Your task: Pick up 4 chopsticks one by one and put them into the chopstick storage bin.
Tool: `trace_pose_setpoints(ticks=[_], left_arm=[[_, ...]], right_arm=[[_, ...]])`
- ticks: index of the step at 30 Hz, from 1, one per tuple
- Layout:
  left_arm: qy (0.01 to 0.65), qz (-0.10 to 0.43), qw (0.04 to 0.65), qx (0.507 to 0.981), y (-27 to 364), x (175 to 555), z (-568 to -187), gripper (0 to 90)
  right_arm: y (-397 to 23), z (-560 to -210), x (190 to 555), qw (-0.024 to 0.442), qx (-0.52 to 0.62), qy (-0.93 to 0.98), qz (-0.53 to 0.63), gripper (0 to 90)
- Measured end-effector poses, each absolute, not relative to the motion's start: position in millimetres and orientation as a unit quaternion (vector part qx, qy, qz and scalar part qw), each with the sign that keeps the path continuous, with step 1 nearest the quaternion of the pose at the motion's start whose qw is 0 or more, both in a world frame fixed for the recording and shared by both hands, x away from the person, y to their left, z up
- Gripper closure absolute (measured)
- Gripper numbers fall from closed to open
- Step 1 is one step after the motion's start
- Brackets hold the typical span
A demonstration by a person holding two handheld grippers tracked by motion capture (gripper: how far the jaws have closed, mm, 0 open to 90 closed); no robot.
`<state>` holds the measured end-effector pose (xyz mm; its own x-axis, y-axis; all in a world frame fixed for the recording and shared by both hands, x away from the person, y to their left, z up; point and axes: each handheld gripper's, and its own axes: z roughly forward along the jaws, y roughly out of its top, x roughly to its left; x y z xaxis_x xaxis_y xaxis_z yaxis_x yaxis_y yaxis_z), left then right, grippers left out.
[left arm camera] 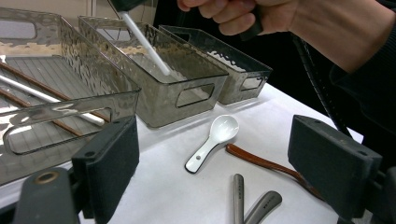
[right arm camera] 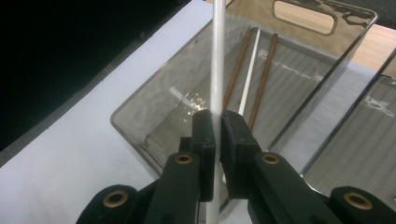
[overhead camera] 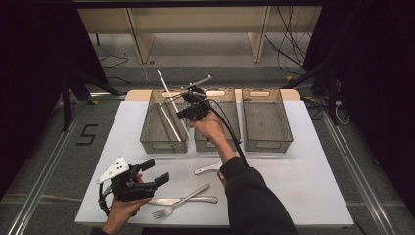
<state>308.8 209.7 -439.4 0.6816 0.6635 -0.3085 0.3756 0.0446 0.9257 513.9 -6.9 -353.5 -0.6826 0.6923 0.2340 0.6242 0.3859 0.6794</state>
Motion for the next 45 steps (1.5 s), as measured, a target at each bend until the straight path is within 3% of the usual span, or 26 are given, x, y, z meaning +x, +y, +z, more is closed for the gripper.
trace_pose_setpoints(ticks=[45], left_arm=[[0.380, 0.115, 0.617, 0.680, 210, 308, -439, 16.1]], right_arm=[[22, -383, 531, 0.047, 0.426, 0.820, 0.380, 84.8]])
